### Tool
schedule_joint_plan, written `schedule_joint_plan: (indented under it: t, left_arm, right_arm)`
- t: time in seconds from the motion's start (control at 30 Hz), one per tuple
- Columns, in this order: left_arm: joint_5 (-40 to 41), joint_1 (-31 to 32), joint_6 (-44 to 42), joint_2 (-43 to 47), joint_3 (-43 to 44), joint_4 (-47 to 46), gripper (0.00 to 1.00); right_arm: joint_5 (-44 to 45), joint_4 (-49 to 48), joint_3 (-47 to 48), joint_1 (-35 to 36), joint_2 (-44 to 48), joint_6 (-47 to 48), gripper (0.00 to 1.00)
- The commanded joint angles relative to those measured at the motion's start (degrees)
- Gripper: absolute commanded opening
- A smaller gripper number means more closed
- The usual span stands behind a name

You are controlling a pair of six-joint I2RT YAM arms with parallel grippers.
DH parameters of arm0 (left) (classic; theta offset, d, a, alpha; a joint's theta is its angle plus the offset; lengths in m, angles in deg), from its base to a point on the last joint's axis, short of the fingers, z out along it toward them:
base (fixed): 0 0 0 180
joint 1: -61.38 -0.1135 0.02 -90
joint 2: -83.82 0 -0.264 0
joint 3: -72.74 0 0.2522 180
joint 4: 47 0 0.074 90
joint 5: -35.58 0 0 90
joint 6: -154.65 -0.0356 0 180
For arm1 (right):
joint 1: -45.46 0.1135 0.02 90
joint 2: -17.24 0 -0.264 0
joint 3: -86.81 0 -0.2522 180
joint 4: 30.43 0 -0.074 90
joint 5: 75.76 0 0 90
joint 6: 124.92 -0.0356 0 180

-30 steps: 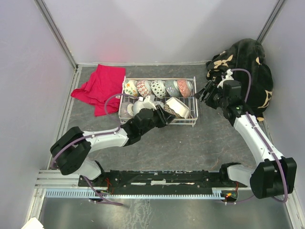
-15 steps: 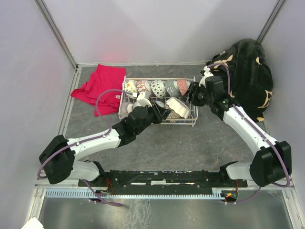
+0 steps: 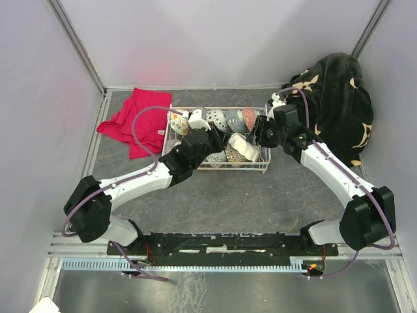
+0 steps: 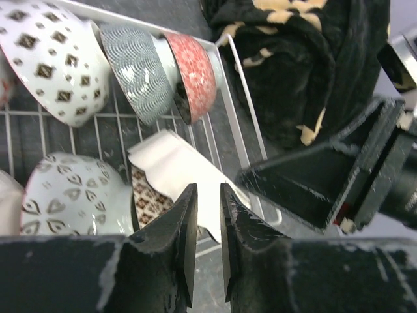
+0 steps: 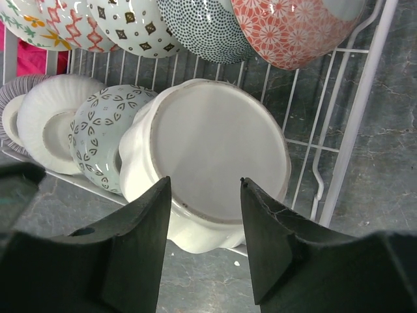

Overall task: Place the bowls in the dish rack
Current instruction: Adjust the bowl in the dish rack.

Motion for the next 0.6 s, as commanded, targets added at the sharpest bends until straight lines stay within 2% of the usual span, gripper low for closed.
schedule_joint_plan:
  t: [0.0,0.33,0.57]
  left_arm:
    - [2.04,-2.38,-4.51,-2.38,4.57,0.70,0.26]
    - [-1.69,-4.87,-5.47,-11.55,11.65,2.18,0.24]
    - [-4.07,-4.96,-6.34,-15.61,14.97,3.18,0.21]
  right_arm:
    - [2.83,0.30,2.48,0.41,1.50,0.99,0.54]
    - [9.16,2.05,1.42,0.41,3.11,0.37,0.47]
    - [10.58,3.36,1.90,0.46,1.84,0.41,0.43]
